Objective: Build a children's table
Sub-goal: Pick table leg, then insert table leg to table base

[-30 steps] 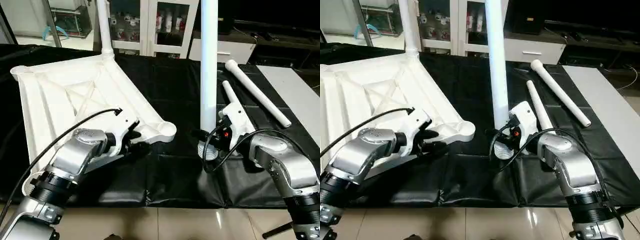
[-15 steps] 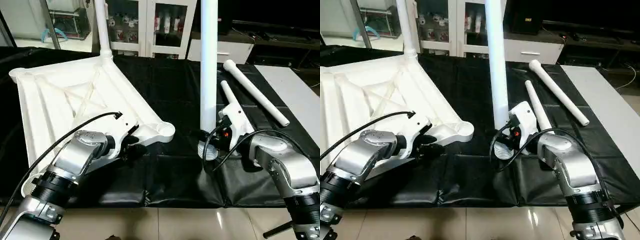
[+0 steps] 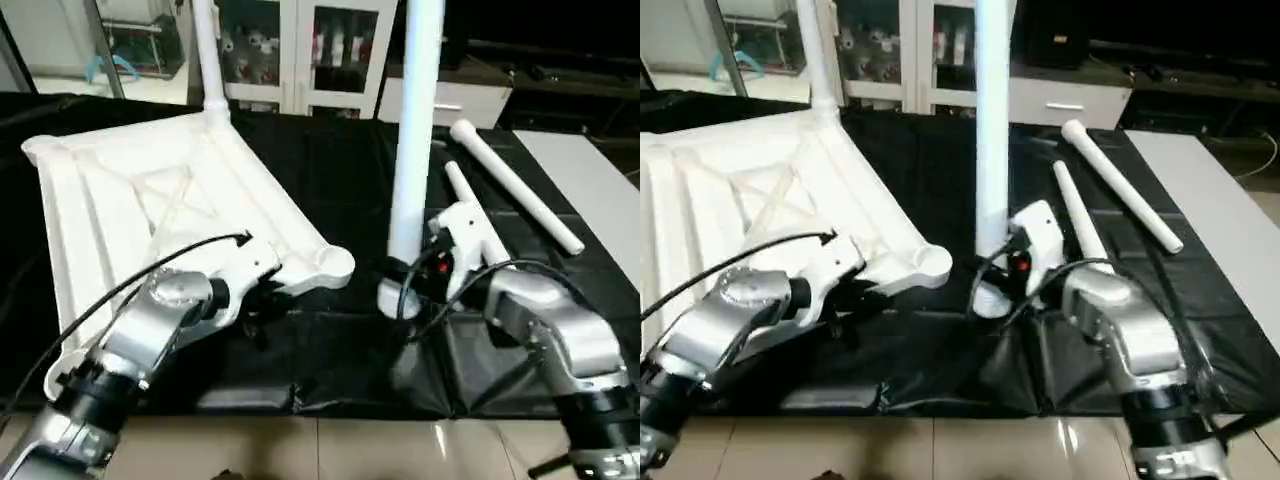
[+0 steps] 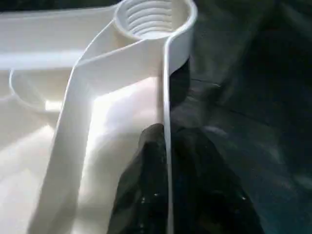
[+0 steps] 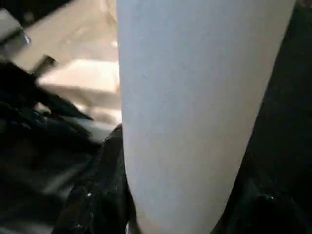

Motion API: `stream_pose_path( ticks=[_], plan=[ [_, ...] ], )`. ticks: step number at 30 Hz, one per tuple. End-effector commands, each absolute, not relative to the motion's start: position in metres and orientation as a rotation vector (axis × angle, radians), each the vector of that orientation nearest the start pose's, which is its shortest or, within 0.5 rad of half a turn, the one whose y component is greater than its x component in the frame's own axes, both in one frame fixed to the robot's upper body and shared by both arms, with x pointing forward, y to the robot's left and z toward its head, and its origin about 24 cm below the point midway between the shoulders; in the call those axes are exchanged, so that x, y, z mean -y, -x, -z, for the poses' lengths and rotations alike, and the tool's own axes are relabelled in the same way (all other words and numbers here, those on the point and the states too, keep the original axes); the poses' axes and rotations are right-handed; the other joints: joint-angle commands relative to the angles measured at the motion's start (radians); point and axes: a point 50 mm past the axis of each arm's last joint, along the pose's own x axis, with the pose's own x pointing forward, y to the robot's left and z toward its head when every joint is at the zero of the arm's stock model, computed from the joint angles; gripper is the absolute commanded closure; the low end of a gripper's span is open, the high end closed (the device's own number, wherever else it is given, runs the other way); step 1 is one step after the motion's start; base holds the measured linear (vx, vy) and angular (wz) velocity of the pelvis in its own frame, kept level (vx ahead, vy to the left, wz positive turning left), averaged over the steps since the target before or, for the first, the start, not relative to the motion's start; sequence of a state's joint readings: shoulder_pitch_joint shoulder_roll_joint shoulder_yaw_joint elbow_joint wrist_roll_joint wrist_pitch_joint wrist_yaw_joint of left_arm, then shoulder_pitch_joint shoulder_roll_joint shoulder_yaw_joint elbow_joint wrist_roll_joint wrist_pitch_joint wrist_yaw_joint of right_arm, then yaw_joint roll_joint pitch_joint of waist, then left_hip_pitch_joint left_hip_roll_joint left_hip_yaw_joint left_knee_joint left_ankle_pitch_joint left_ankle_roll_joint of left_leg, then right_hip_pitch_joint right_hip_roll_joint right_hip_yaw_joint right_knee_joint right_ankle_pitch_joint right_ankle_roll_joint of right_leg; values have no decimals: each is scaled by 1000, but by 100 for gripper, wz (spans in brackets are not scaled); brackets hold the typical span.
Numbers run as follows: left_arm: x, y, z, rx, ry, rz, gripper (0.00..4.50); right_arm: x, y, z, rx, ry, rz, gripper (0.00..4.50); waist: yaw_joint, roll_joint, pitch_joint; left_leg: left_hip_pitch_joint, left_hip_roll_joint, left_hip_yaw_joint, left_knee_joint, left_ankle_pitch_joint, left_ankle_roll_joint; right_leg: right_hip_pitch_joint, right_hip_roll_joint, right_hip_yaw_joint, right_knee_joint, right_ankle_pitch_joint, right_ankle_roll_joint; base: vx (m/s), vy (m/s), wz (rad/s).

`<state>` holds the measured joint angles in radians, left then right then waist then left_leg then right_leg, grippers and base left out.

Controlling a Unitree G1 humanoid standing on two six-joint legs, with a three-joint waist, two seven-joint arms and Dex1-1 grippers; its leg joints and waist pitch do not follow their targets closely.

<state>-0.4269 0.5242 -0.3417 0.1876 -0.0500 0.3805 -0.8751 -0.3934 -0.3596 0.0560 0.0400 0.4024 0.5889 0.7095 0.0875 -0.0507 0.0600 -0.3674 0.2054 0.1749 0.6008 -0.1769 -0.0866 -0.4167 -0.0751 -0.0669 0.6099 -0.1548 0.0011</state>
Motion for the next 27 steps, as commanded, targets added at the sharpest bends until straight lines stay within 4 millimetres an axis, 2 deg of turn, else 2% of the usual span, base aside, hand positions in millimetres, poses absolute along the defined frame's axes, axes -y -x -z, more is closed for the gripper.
stream_pose_path(
  ticks=[1,2,5,6,10,15,17,27],
  plan=[
    [-135,-284,-56,-437,-500,1181,418,146,-304,-116,-198,-105,-878,264,-3,5,-66,19,27,-5,-82,-282,-18,39,-59,44,-78,-353,-147,0,0,0],
    [-133,-284,-58,-416,-504,1181,418,145,-304,-116,-198,-107,-887,264,-3,3,-65,21,25,-3,-81,-287,-19,37,-58,44,-80,-360,-146,0,0,0],
    [-131,-283,-61,-383,-517,1202,443,141,-304,-113,-206,-106,-902,264,3,5,-62,23,26,-4,-84,-311,-30,33,-59,45,-83,-400,-135,0,0,0],
    [-130,-281,-61,-378,-533,1231,443,140,-305,-111,-212,-102,-905,264,2,-1,-61,22,25,-4,-84,-317,-31,33,-60,45,-84,-414,-128,0,0,0],
    [-132,-273,-57,-425,-527,1278,448,135,-305,-106,-236,-81,-922,264,1,-3,-61,18,25,-5,-84,-304,-31,35,-63,46,-84,-435,-114,0,0,0],
    [-136,-269,-51,-462,-554,1295,450,130,-307,-103,-243,-67,-934,264,-4,-5,-60,15,24,-5,-85,-293,-31,35,-61,46,-83,-422,-114,0,0,0],
    [-138,-269,-48,-484,-568,1291,450,127,-309,-102,-243,-62,-942,264,-9,-5,-58,16,23,-5,-85,-302,-31,33,-61,46,-84,-443,-110,0,0,0],
    [-139,-273,-48,-513,-557,1276,450,118,-311,-91,-300,-70,-978,264,-12,-8,-56,17,23,-7,-86,-327,-34,31,-61,46,-88,-461,-107,0,0,0]
  ],
)
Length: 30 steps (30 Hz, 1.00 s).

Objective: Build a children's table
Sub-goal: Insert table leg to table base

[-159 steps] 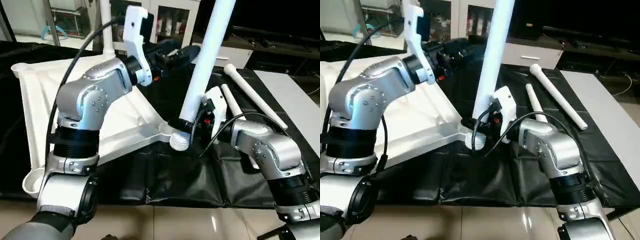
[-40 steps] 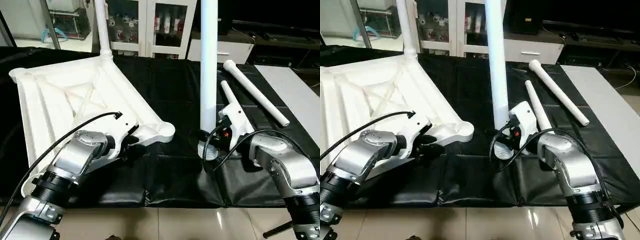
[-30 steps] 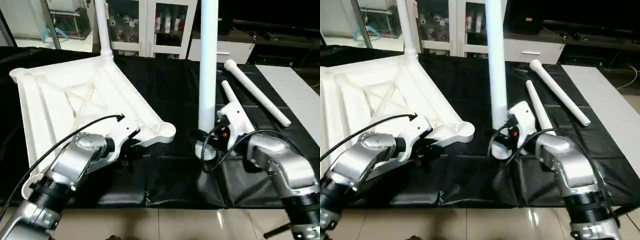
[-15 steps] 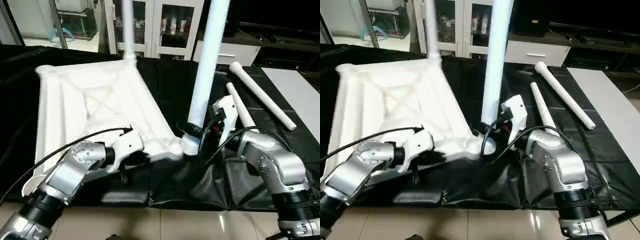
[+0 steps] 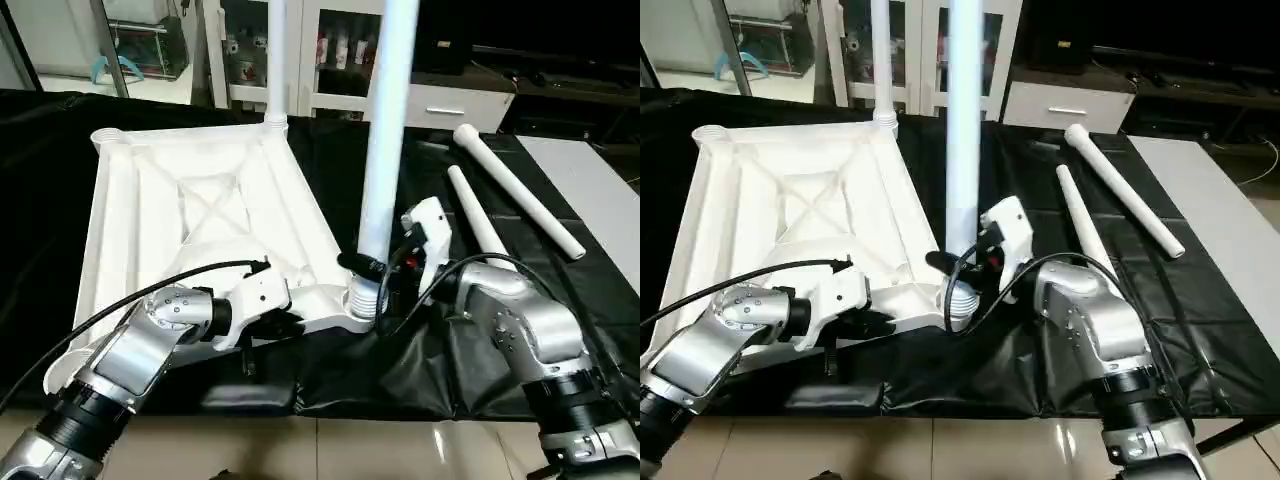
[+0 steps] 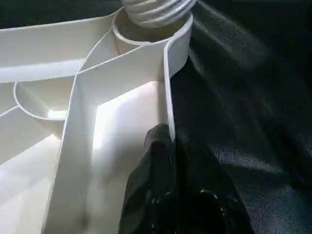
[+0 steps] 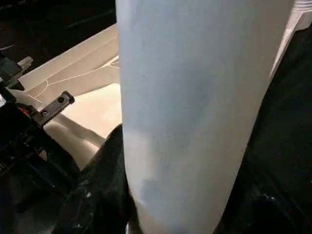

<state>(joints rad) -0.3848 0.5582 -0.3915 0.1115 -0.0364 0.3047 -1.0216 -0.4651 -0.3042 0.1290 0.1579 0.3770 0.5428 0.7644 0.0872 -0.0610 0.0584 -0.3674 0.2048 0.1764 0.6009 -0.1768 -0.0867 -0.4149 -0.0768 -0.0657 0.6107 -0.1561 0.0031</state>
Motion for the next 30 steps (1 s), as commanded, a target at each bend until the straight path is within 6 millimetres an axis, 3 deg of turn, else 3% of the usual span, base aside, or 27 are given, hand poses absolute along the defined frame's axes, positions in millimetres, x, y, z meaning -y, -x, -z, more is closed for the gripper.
stream_pose_path(
  ticks=[1,7,15,26,30],
  plan=[
    [-139,-274,-48,-510,-564,1274,450,118,-312,-89,-315,-57,-982,264,-11,3,-55,17,24,-8,-86,-327,-33,29,-59,44,-89,-459,-110,0,0,0],
    [-138,-277,-51,-502,-563,1278,450,113,-323,-84,-316,-81,-937,264,-14,5,-53,21,24,-10,-86,-358,-43,25,-61,43,-92,-491,-112,0,0,0],
    [-139,-277,-50,-504,-564,1275,450,115,-327,-75,-351,-145,-918,264,-17,0,-52,20,25,-13,-88,-379,-44,25,-61,42,-96,-520,-101,0,0,0],
    [-140,-278,-51,-496,-542,1255,450,134,-309,-51,-349,-313,-823,264,-12,2,-54,21,27,-12,-92,-379,-43,23,-60,43,-94,-475,-113,0,0,0],
    [-138,-280,-52,-491,-534,1254,450,139,-299,-39,-292,-390,-747,264,-11,5,-53,25,27,-14,-93,-424,-48,18,-64,42,-103,-525,-104,0,0,0]
  ],
)
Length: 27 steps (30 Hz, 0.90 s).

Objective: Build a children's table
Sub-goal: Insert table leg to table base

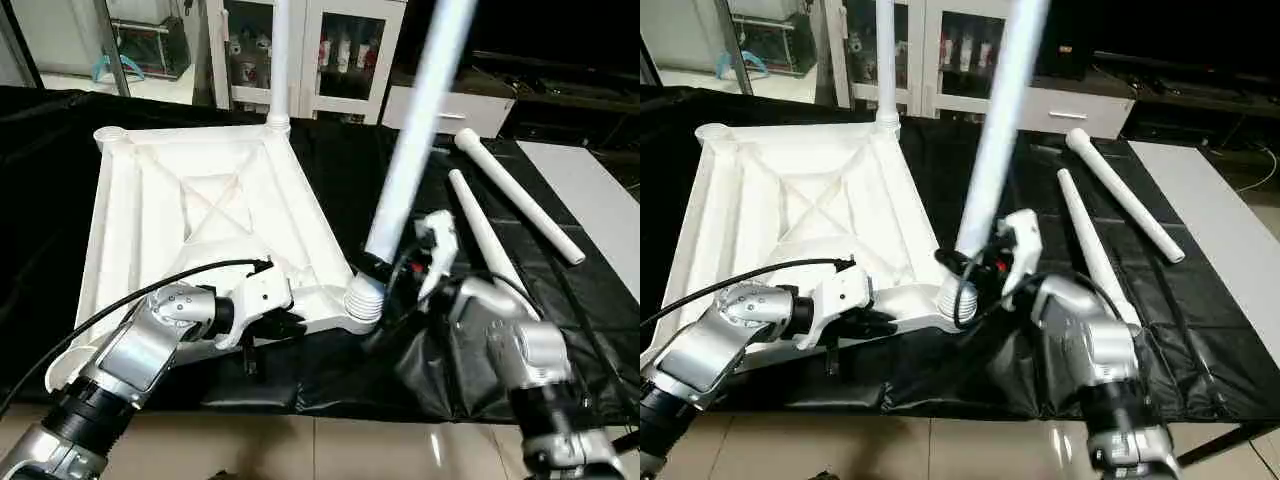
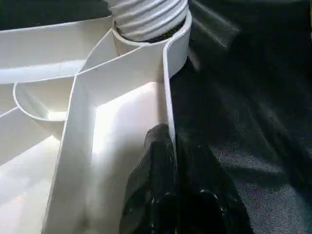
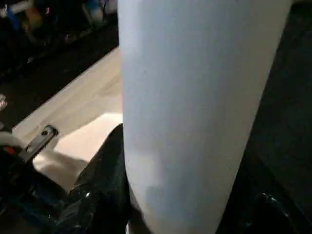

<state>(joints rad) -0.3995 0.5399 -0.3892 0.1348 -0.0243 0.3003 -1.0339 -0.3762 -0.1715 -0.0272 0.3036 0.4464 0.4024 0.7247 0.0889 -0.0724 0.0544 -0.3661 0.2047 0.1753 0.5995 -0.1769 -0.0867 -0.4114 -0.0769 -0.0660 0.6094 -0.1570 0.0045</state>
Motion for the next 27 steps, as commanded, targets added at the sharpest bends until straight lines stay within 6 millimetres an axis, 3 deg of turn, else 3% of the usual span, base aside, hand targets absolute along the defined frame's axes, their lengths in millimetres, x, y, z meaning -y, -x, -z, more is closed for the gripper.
stream_pose_path(
  ticks=[1,9,13,20,25,27],
  plan=[
    [-138,-280,-52,-491,-534,1254,450,139,-299,-39,-292,-390,-747,264,-15,16,-48,22,27,-15,-92,-429,-48,17,-64,41,-101,-531,-103,0,0,0],
    [-137,-281,-53,-485,-531,1249,450,134,-280,-25,-268,-355,-735,265,-14,16,-47,21,28,-19,-97,-451,-45,17,-66,41,-107,-561,-87,0,0,0],
    [-138,-280,-53,-488,-537,1247,450,131,-272,-20,-292,-236,-793,265,-16,19,-46,24,29,-20,-101,-466,-47,16,-65,40,-111,-567,-82,0,0,0],
    [-140,-282,-55,-488,-540,1240,450,128,-266,-15,-345,-105,-875,265,-16,14,-44,24,28,-19,-104,-465,-38,18,-65,41,-117,-576,-75,0,0,0],
    [-141,-284,-55,-488,-548,1236,450,128,-264,-5,-454,7,-905,265,-21,11,-38,31,25,-24,-104,-506,-41,13,-66,35,-131,-679,-42,0,0,0],
    [-141,-284,-55,-486,-560,1240,450,128,-265,0,-495,45,-894,265,-27,11,-34,39,22,-28,-102,-548,-41,9,-66,27,-144,-734,-23,0,0,0]
  ],
)
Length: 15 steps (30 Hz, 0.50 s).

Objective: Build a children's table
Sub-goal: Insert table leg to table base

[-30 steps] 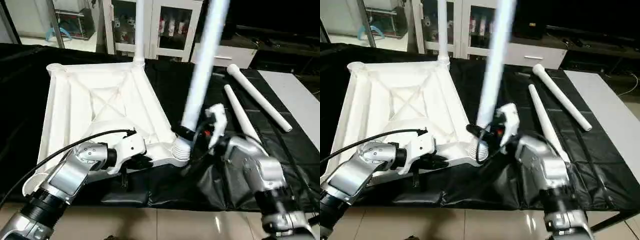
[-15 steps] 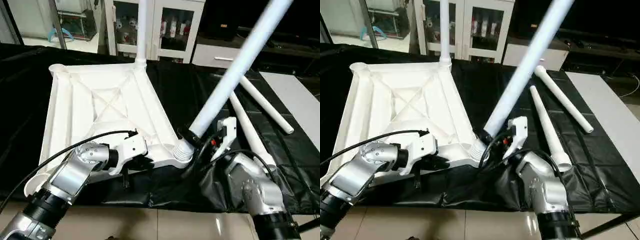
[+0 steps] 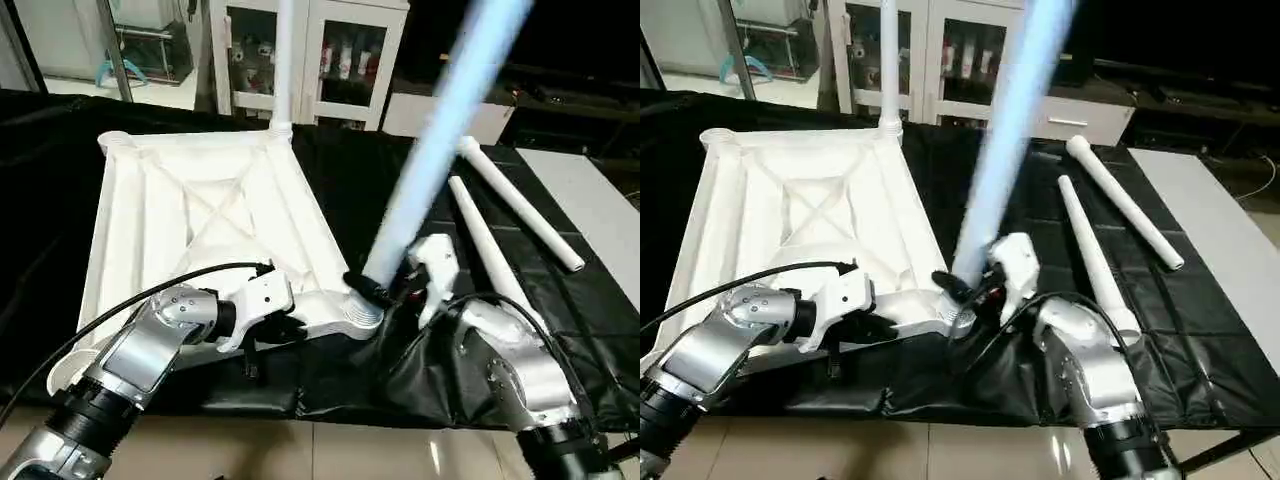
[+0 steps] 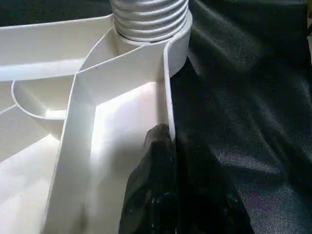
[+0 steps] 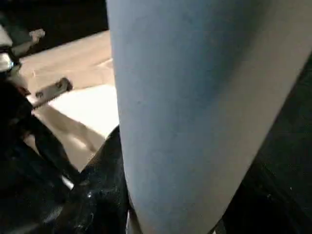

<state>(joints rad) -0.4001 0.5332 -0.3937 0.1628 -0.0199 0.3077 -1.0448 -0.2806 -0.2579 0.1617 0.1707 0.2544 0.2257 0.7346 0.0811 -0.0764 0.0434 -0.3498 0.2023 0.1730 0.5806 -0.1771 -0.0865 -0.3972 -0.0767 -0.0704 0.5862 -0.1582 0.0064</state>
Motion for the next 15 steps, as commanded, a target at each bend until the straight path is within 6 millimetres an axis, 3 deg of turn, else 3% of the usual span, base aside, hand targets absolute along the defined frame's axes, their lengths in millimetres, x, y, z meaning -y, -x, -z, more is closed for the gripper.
stream_pose_path(
  ticks=[1,4,6,10,13,15],
  plan=[
    [-141,-284,-55,-485,-563,1241,450,128,-266,1,-503,49,-893,265,-21,13,-26,22,24,-27,-84,-547,-42,-1,-66,30,-120,-733,-22,0,0,0],
    [-140,-283,-55,-482,-574,1245,450,128,-264,5,-540,49,-890,265,-30,15,-25,25,26,-30,-90,-560,-41,-1,-65,25,-126,-708,-30,0,0,0],
    [-140,-283,-55,-480,-575,1240,450,129,-263,7,-549,39,-887,265,-39,16,-20,36,24,-33,-86,-611,-43,-9,-64,17,-137,-750,-23,0,0,0],
    [-141,-284,-54,-474,-592,1228,450,130,-261,9,-556,32,-872,265,-48,25,-20,32,31,-46,-97,-653,-53,8,-68,2,-141,-705,-34,0,0,0],
    [-142,-284,-54,-476,-613,1228,450,130,-262,8,-552,31,-864,265,-50,27,-17,41,31,-49,-99,-686,-59,6,-72,-2,-144,-692,-45,0,0,0],
    [-143,-284,-53,-498,-609,1239,391,130,-266,6,-541,29,-856,265,-53,28,-16,40,30,-52,-98,-685,-60,8,-76,-4,-150,-715,-41,0,0,0]
  ],
)
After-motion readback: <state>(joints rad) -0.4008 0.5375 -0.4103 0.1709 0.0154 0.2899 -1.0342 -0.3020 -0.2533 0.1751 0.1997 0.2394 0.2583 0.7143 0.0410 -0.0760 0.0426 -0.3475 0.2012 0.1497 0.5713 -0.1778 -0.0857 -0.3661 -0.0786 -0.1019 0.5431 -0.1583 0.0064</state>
